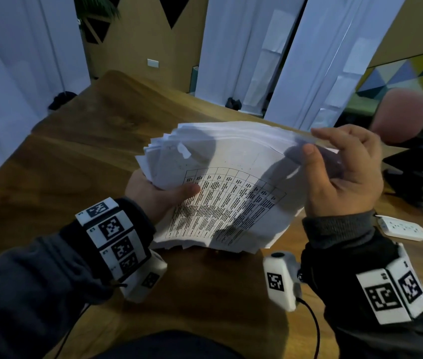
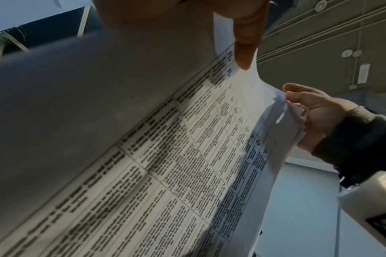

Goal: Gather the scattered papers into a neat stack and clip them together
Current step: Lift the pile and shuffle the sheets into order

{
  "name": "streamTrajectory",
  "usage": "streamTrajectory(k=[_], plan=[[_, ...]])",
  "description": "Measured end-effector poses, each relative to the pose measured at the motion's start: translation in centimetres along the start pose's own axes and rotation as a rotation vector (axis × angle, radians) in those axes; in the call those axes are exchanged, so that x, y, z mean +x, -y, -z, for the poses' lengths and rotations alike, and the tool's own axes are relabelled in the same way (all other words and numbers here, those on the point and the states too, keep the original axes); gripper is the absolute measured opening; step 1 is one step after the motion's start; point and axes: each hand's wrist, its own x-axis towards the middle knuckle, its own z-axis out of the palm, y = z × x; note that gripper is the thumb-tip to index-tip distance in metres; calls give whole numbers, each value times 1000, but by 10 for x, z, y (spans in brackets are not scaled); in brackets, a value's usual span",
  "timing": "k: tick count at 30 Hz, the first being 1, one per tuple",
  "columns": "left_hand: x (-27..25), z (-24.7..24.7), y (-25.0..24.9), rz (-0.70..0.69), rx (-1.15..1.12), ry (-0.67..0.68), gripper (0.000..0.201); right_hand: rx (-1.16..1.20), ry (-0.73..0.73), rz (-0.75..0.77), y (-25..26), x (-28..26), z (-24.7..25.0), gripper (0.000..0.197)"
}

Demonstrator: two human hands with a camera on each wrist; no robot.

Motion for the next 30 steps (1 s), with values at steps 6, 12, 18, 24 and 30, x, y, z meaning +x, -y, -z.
streamTrajectory(k=[6,12,18,24,30], plan=[[1,1,-1,-2,-19,19,45,-11,-24,-91,-10,-1,-3,11],[4,1,2,8,-46,27,47,-37,-51,-96,-9,3,-4,26],[4,-1,3,-1,-55,18,53,105,-15,-110,-6,2,-5,23],[3,-1,0,13,-58,40,53,-53,13,-140,-8,6,-10,13],[2,0,-1,70,-85,-5,41,-69,-60,-266,-13,8,-8,13]])
